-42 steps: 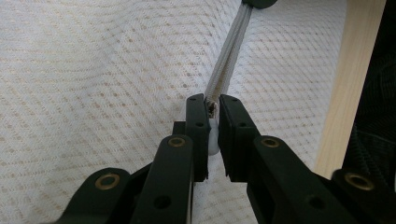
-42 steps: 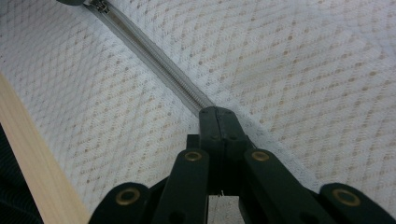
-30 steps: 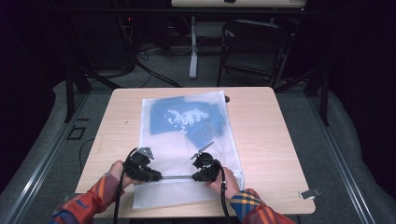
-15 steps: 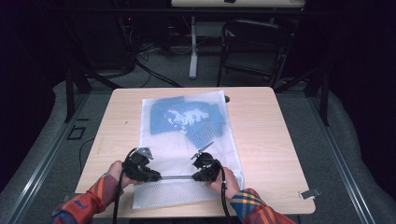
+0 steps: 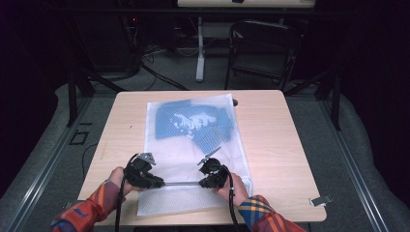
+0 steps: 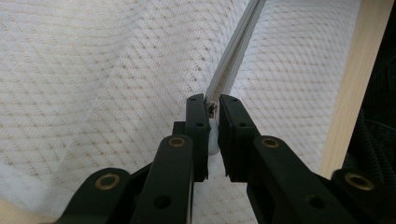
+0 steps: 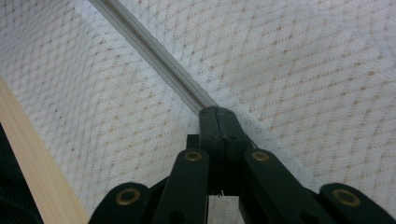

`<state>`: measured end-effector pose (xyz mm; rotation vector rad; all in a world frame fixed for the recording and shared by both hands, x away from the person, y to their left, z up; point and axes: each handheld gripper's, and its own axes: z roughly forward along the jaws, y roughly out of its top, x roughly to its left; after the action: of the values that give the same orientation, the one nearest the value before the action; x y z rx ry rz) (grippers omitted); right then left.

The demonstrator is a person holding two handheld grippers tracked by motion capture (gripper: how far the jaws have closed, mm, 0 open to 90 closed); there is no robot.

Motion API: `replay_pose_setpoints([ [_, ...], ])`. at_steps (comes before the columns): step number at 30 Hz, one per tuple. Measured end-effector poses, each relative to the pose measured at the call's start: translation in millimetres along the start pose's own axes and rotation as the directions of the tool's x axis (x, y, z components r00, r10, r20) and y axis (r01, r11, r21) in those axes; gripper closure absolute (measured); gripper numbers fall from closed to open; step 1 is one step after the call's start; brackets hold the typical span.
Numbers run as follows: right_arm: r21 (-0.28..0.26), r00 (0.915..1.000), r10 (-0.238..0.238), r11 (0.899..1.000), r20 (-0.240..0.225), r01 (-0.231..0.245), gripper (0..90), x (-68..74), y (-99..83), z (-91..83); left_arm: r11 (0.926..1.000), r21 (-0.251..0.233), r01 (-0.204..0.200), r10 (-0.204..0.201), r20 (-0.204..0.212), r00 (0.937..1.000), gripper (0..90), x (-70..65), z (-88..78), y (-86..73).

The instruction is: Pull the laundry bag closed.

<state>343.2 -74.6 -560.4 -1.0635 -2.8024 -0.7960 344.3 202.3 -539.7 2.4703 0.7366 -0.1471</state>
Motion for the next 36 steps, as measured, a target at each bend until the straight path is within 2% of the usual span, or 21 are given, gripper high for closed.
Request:
replay_pose_setpoints([
  [10, -0.005, 1.0000, 0.001, 1.000, -0.008, -0.001, 90.0, -1.0, -0.6, 0.1, 0.9999, -0.009, 0.014, -0.014, 0.001, 0.9999, 82.9, 2.8, -4.3, -4.4],
  [17, -0.001, 0.9999, -0.017, 1.000, -0.001, 0.017, 90.0, -0.8, -0.5, -0.1, 0.9996, -0.013, 0.025, -0.025, -0.008, 0.9997, 82.9, 5.1, -9.2, -8.8],
  [36, -0.010, 1.0000, -0.009, 1.000, 0.001, 0.009, 90.0, 0.4, -0.8, 0.5, 0.9981, -0.028, 0.055, -0.055, -0.013, 0.9984, 82.9, 10.6, -16.9, -20.0],
])
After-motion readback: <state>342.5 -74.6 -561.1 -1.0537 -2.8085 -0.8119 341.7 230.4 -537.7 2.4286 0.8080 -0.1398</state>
